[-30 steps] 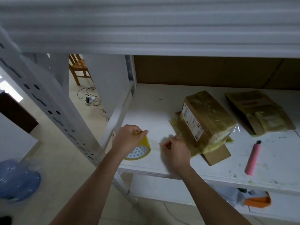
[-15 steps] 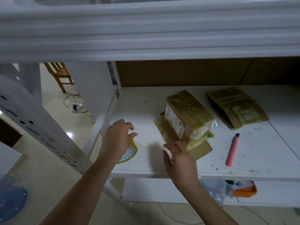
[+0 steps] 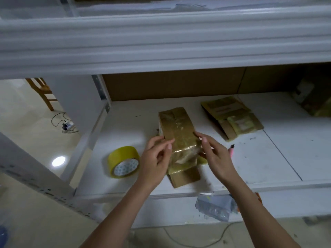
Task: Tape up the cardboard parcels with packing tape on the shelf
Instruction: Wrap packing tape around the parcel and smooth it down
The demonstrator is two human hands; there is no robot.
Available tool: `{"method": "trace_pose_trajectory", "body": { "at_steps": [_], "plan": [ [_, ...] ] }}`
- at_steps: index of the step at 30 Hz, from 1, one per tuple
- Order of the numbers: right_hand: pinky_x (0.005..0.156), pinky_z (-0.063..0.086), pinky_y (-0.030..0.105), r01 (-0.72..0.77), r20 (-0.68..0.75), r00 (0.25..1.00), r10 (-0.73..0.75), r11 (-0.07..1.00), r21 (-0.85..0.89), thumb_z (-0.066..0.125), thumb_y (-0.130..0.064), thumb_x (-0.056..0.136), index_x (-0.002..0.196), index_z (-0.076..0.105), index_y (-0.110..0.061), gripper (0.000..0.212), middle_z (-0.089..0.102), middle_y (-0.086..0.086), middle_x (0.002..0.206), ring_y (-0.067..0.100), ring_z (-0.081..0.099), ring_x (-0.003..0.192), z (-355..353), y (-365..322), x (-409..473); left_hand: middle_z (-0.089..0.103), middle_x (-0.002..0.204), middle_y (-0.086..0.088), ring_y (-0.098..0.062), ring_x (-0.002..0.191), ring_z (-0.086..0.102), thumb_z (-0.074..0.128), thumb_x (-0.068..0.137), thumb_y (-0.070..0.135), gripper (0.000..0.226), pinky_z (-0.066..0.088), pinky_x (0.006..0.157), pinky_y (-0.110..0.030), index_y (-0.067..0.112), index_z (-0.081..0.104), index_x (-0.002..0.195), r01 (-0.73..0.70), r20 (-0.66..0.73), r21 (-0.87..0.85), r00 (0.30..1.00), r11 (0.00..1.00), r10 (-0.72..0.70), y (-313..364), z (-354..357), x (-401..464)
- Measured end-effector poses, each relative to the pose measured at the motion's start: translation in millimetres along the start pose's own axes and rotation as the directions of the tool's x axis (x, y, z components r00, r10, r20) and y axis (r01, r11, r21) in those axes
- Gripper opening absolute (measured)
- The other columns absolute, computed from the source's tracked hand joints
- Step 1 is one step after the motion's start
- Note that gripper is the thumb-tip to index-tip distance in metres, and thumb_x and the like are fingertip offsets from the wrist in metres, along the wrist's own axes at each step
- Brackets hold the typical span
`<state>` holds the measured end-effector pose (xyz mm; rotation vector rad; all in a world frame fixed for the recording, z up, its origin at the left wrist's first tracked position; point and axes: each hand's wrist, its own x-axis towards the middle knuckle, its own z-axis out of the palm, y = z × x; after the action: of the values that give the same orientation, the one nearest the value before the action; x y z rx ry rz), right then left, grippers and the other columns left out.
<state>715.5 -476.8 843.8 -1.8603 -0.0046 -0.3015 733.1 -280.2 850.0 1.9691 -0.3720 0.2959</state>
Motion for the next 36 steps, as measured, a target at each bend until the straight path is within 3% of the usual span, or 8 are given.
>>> {"method": "trace_pose_trajectory", "body": {
  "at_steps": [11,18,23,27,29,32,33,36],
  "plan": [
    [0.080,0.047,0.004,0.264,0.034,0.962,-0.271,0.891,-0.369,0.060,-0.062,0.078,0.120,0.067,-0.019,0.060,0.065,-0.006,0.113,-0.001,0.060,0.093,9,6,-10,0.050,0.146,-0.001,-0.003,0.097,0.070,0.061,0.062,0.084,0.058,0.060,0.083,-0.032,0.062,0.057,0.116,0.058,0.093,0.084,0.994,0.995,-0.066,-15,-1,-6],
    [0.053,0.051,0.021,0.353,0.040,0.913,-0.406,0.737,-0.577,0.062,-0.049,0.079,0.107,0.068,-0.009,0.049,0.072,-0.001,0.068,0.016,0.066,0.051,17,7,-3,0.076,0.100,-0.001,-0.001,0.068,0.068,0.071,0.075,0.053,0.055,0.058,0.065,-0.022,0.033,0.064,0.125,0.071,0.082,0.195,0.993,0.978,-0.089,-8,1,-9],
    [0.051,0.048,0.019,0.424,0.115,0.890,-0.441,0.709,-0.563,0.073,-0.023,0.080,0.108,0.067,-0.004,0.035,0.073,0.002,0.069,0.018,0.064,0.046,12,13,2,0.052,0.049,0.026,0.009,0.041,0.046,0.078,0.083,0.021,0.044,0.028,0.045,-0.003,0.022,0.066,0.125,0.082,0.100,0.217,0.989,0.973,-0.106,-1,0,-8],
    [0.064,0.038,-0.001,0.399,0.181,0.917,-0.356,0.787,-0.471,0.070,-0.006,0.084,0.114,0.067,-0.005,0.030,0.076,0.003,0.091,0.010,0.066,0.070,4,17,6,0.073,0.090,-0.005,0.017,0.053,0.055,0.071,0.089,0.015,0.045,0.036,0.045,-0.007,0.019,0.060,0.132,0.080,0.205,0.199,0.971,0.977,-0.122,4,-5,-6],
    [0.065,0.038,-0.002,0.353,0.232,0.932,-0.278,0.837,-0.418,0.068,-0.002,0.087,0.119,0.067,-0.008,0.032,0.074,-0.005,0.092,-0.001,0.062,0.074,-4,13,9,0.072,0.100,-0.010,0.025,0.062,0.053,0.065,0.093,0.009,0.047,0.018,0.051,-0.003,0.018,0.054,0.137,0.135,0.296,0.159,0.939,0.978,-0.177,9,-11,-5],
    [0.078,0.043,0.004,0.161,0.339,0.938,-0.069,0.954,-0.251,0.053,0.006,0.094,0.127,0.064,-0.024,0.045,0.066,-0.020,0.105,-0.015,0.060,0.086,-25,2,13,0.048,0.119,0.004,0.000,0.087,0.026,0.051,0.095,-0.008,0.059,0.035,0.092,-0.022,0.029,0.050,0.140,0.259,0.468,0.105,0.839,0.960,-0.277,5,-29,2],
    [0.089,0.046,0.009,0.090,0.384,0.924,-0.007,0.976,-0.199,0.048,0.012,0.094,0.127,0.063,-0.028,0.054,0.065,-0.018,0.117,-0.016,0.058,0.100,-32,0,13,0.046,0.081,0.013,0.001,0.072,0.030,0.048,0.093,-0.012,0.068,0.042,0.099,-0.033,0.039,0.050,0.137,0.258,0.517,0.113,0.809,0.960,-0.278,3,-36,4],
    [0.091,0.049,0.013,0.024,0.459,0.886,0.060,0.984,-0.174,0.046,0.013,0.094,0.129,0.060,-0.035,0.061,0.059,-0.016,0.131,-0.022,0.055,0.097,-43,-9,12,0.043,0.136,0.024,0.007,0.106,0.058,0.056,0.092,-0.009,0.071,0.047,0.095,-0.014,0.051,0.050,0.129,0.277,0.579,0.073,0.770,0.958,-0.267,3,-43,10]
  ]
}}
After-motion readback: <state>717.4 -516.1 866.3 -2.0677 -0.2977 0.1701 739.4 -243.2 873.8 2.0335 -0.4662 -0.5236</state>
